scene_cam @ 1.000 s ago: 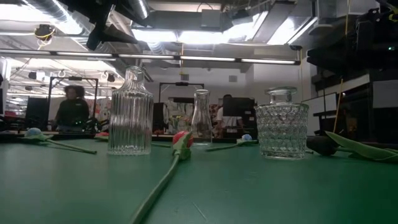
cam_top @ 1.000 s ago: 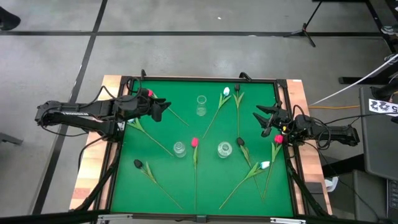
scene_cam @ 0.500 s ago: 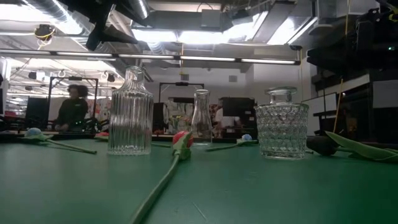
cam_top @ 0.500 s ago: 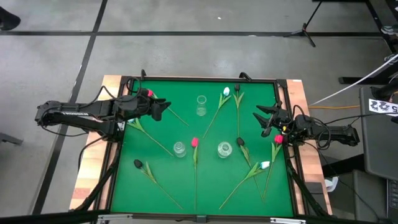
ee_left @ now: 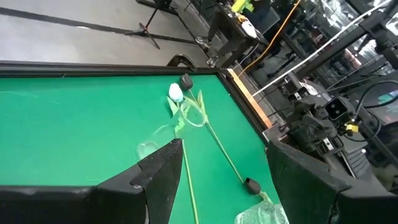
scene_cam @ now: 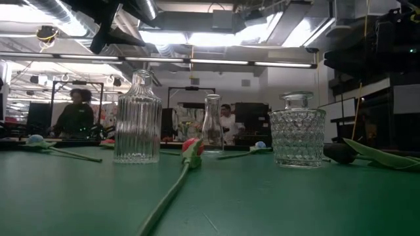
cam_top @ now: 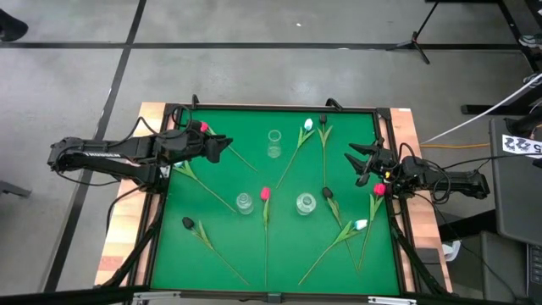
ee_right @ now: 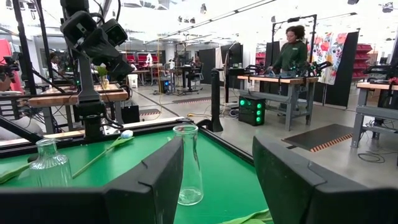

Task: Sort flowers into vase by color
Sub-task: Put the top red tulip into the top transparent vase

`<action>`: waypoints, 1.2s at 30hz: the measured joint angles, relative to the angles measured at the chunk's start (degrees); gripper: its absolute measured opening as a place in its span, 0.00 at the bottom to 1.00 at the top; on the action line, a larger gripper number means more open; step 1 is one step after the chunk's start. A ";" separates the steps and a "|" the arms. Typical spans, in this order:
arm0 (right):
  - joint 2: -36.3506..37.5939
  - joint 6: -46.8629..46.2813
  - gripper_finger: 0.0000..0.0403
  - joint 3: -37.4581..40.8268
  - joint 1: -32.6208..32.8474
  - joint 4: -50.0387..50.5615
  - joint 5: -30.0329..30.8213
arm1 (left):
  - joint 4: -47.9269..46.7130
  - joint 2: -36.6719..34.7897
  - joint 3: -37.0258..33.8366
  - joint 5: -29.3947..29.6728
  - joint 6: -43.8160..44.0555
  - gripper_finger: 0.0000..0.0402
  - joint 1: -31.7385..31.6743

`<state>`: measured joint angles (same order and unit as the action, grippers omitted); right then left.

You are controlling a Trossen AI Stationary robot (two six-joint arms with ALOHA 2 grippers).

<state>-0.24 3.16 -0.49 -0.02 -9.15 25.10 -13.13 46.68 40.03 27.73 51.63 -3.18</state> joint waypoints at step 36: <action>-0.01 0.20 0.48 0.01 -0.01 0.46 0.00 | -4.32 -0.02 0.00 -8.44 2.74 0.57 0.02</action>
<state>-0.25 3.36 -0.48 -0.03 -8.69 25.10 -17.45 46.65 40.03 19.29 54.37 -3.16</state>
